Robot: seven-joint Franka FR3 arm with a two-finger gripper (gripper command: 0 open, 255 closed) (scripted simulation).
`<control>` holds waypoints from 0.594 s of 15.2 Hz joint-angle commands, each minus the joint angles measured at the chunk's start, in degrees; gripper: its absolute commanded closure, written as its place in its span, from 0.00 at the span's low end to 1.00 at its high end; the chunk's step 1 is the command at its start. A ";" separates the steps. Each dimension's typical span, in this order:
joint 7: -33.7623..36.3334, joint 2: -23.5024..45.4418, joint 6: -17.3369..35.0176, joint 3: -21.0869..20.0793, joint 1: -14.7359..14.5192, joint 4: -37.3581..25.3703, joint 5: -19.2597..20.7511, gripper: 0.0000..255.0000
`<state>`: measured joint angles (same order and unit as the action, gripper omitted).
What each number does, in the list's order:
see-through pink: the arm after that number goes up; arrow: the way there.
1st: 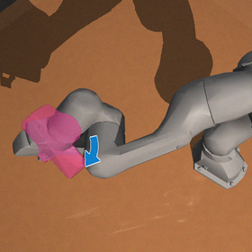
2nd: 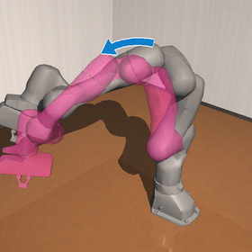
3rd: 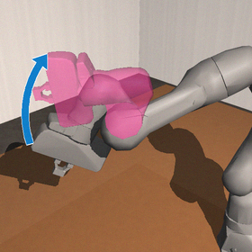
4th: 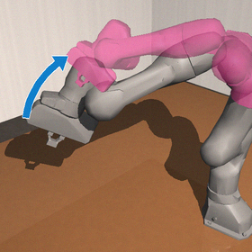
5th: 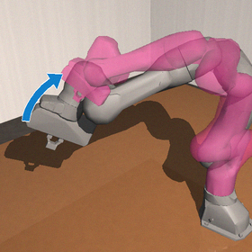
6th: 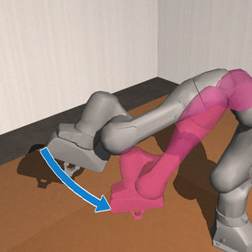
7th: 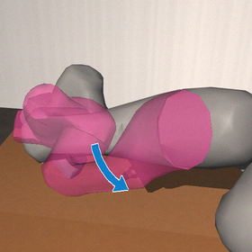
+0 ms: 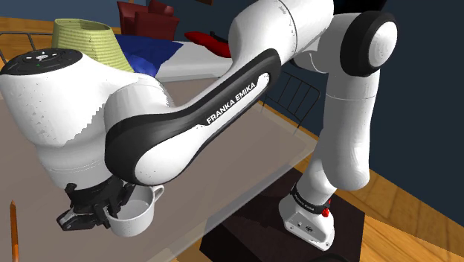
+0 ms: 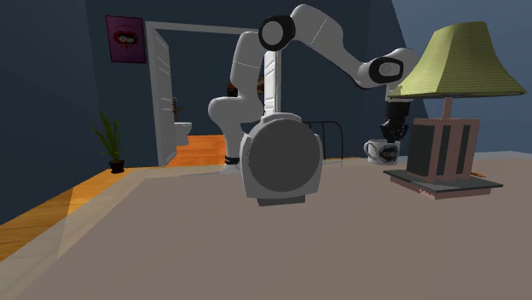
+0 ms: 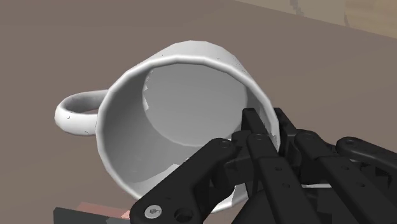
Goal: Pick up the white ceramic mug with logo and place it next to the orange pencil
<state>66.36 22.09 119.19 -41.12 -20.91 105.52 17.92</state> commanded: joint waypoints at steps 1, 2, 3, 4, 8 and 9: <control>0.00 0.00 0.01 0.00 0.00 0.00 0.00 0.00; 0.00 0.00 0.01 0.00 0.00 0.00 0.00 0.00; 0.00 0.00 0.01 0.00 0.00 0.00 0.00 0.00; 0.00 0.00 0.01 0.00 0.00 0.00 0.00 0.00; -0.94 -1.63 -3.16 -0.77 0.41 -1.95 -1.47 0.00; -1.37 -2.35 -4.79 -1.10 0.56 -3.06 -2.12 0.00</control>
